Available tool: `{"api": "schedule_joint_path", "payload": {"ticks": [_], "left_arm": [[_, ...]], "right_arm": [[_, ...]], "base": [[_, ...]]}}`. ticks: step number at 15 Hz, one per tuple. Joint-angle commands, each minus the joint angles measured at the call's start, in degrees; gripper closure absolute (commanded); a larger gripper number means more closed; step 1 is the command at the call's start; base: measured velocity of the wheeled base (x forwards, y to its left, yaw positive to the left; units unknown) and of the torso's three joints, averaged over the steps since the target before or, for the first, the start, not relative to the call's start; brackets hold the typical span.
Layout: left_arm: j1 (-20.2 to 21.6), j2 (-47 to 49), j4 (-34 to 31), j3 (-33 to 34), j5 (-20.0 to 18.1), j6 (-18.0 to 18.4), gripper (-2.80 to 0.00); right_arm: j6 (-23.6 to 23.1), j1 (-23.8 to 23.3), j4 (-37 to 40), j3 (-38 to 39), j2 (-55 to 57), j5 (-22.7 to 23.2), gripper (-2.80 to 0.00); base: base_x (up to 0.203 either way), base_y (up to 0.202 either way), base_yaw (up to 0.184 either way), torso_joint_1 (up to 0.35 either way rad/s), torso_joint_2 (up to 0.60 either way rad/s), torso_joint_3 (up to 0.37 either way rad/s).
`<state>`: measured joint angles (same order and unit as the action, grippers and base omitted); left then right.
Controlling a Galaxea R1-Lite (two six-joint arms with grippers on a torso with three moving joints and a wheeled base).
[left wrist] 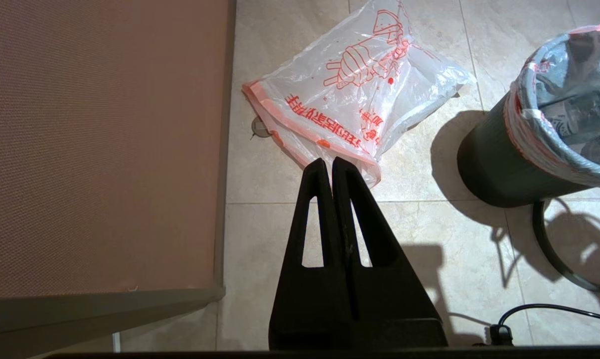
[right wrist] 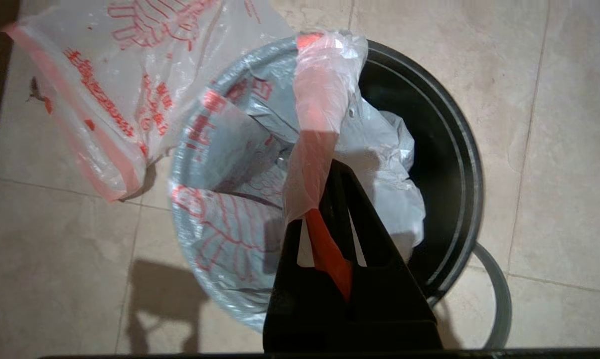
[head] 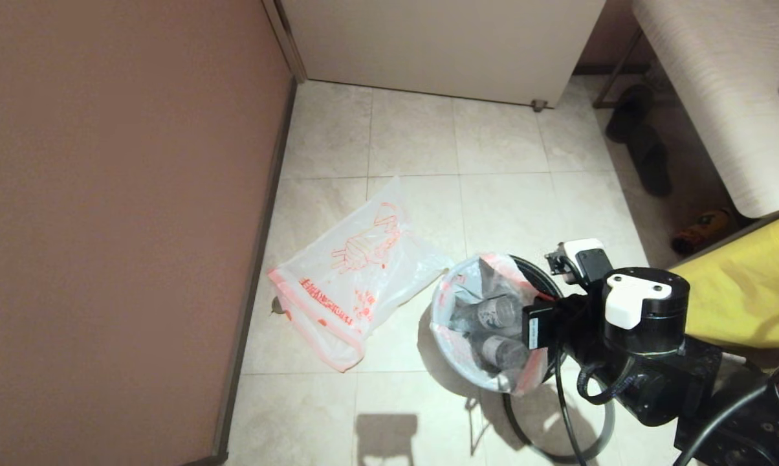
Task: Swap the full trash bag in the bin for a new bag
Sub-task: Place the trash bag on the floor
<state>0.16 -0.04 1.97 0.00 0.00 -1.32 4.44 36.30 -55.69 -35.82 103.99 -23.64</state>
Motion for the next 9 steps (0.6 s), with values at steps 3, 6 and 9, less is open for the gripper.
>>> {"api": "schedule_joint_path", "payload": {"ticks": [3,6,9], "left_arm": [[0.02,0.04,0.05,0.00,0.00,-0.09,0.00],[0.11,0.04,0.05,0.00,0.00,0.00,0.00],[0.02,0.04,0.05,0.00,0.00,0.00,0.00]], "right_arm": [[0.02,4.47,3.35,-2.91,-2.84,-0.12,0.00],[-0.22,6.54,6.80,-5.71,-5.86,-0.18,0.00],[-0.13,7.72,12.17,-6.02,-9.41,-0.09,0.00]], "base": [[0.000,0.000,0.000,0.000,0.00,0.000],[0.000,0.000,0.000,0.000,0.00,0.000],[0.000,0.000,0.000,0.000,0.00,0.000]]}}
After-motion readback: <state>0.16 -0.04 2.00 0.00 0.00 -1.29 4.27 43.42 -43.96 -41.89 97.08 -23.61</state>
